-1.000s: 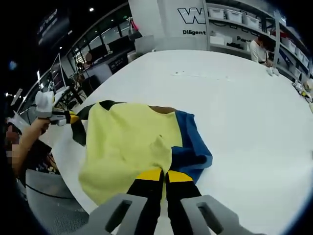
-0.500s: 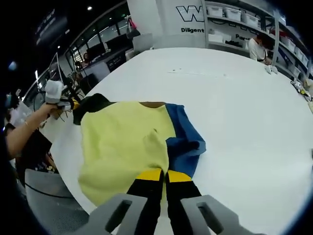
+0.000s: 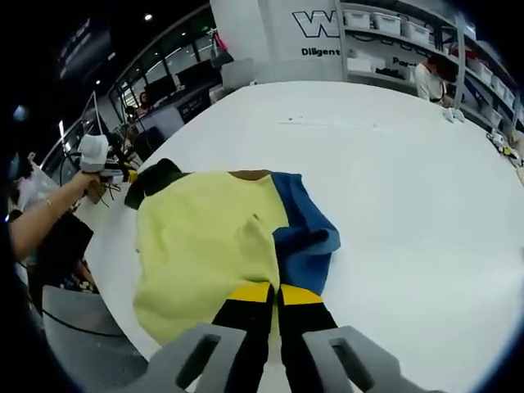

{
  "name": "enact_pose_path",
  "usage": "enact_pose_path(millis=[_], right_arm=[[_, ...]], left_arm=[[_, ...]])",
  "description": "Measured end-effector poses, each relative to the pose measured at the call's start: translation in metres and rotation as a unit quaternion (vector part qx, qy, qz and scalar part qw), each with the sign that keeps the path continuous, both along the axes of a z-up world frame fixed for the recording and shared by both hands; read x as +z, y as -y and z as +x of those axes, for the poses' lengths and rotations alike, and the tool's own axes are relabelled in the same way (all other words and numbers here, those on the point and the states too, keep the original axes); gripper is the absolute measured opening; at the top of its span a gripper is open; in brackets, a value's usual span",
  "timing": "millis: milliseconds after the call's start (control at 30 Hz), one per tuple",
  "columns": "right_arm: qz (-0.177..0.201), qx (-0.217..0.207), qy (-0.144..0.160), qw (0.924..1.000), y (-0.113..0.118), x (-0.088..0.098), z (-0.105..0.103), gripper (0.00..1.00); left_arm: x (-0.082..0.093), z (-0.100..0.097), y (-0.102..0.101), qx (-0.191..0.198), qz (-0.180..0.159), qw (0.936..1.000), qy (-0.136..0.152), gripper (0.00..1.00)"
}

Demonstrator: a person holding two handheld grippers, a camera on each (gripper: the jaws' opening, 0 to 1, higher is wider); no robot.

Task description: Fold the garment on the visible template until the final outline fits inside the template.

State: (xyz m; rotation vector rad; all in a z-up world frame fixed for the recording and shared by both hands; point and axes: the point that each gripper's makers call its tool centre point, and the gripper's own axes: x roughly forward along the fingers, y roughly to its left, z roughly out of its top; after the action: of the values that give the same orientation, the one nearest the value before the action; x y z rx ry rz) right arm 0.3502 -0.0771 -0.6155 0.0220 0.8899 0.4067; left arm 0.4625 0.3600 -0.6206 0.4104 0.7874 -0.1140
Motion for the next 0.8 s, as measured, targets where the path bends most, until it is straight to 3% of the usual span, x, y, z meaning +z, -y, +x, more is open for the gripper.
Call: enact_pose_path(millis=[33,100,200,333,433,533,767,800], right_arm=[[0.002,-0.001,0.001,1.0000,0.000,0.000,0.000,0.00],[0.013,-0.005,0.003,0.9999,-0.002,0.003,0.000,0.00],[0.026,-0.013,0.009,0.9995,-0.003,0.006,0.002,0.13],[0.036,-0.007,0.024,0.9991,-0.007,0.012,0.001,0.26],[0.049,0.000,0.031,0.9983,-0.010,0.014,0.000,0.35],[0.061,0.011,0.035,0.9974,-0.016,0.016,-0.003,0.43],[0.072,0.038,0.032,0.9962,-0.022,0.009,-0.013,0.51],[0.073,0.041,0.031,0.9960,-0.023,0.008,-0.014,0.52]], left_arm=[[0.006,-0.005,0.011,0.000,-0.034,0.9994,0.007,0.39],[0.011,-0.015,0.020,-0.011,-0.044,0.9989,0.012,0.40],[0.014,-0.036,0.041,-0.042,-0.056,0.9974,0.013,0.43],[0.012,-0.060,0.067,-0.064,-0.107,0.9921,0.005,0.50],[0.008,-0.076,0.081,-0.075,-0.134,0.9880,-0.010,0.53],[0.004,-0.089,0.091,-0.084,-0.140,0.9864,-0.023,0.59],[-0.011,-0.113,0.120,-0.099,-0.169,0.9794,-0.046,0.56],[-0.017,-0.117,0.128,-0.098,-0.186,0.9758,-0.059,0.55]])
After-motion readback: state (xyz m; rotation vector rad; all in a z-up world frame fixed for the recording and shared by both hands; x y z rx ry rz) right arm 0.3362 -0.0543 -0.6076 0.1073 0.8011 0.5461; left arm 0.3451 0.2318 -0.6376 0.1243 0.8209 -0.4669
